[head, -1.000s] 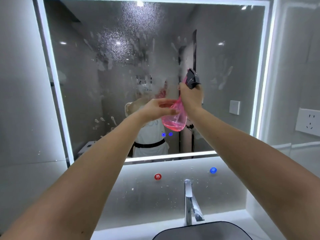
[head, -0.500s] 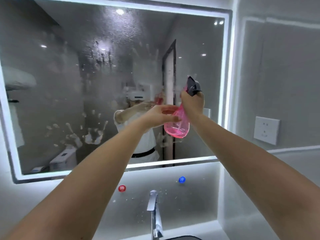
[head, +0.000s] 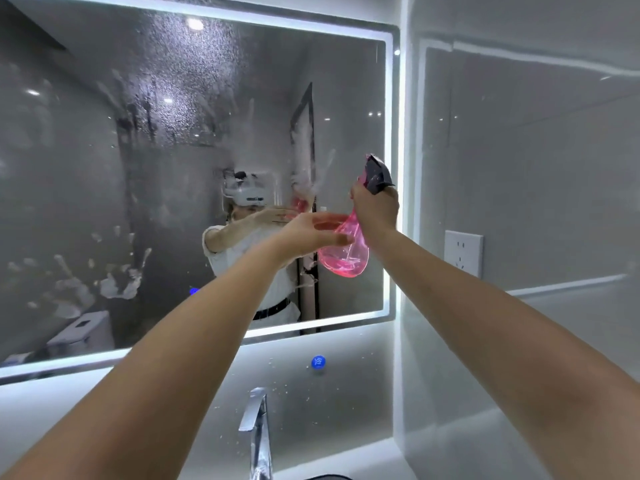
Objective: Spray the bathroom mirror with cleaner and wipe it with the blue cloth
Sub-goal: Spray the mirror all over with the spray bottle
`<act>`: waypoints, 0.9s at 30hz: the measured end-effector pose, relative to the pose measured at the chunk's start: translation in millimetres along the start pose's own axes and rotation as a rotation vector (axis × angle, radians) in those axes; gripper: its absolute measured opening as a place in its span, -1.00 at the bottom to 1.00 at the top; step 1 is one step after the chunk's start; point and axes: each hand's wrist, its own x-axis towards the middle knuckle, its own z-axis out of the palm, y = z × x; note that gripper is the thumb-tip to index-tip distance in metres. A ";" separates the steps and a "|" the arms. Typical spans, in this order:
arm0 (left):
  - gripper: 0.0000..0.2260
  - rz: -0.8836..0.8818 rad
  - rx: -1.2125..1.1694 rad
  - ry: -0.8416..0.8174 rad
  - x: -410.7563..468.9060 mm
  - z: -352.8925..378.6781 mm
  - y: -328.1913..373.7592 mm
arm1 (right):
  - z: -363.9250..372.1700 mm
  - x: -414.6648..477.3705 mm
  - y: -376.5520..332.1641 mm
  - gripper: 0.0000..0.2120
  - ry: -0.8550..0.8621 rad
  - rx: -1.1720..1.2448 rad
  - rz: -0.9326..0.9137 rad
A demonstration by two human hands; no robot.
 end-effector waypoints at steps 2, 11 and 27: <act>-0.49 0.001 -0.002 -0.007 1.8 4.1 0.9 | -7.2 0.9 0.8 -0.80 -0.025 0.008 0.012; -0.47 -0.037 -0.001 -0.106 -6.6 42.8 -15.2 | -39.5 -14.8 30.5 -0.94 0.018 -0.068 0.039; -0.61 -0.155 -0.189 -0.148 -50.7 109.6 -88.6 | -74.2 -70.4 110.2 -0.88 0.042 -0.221 0.134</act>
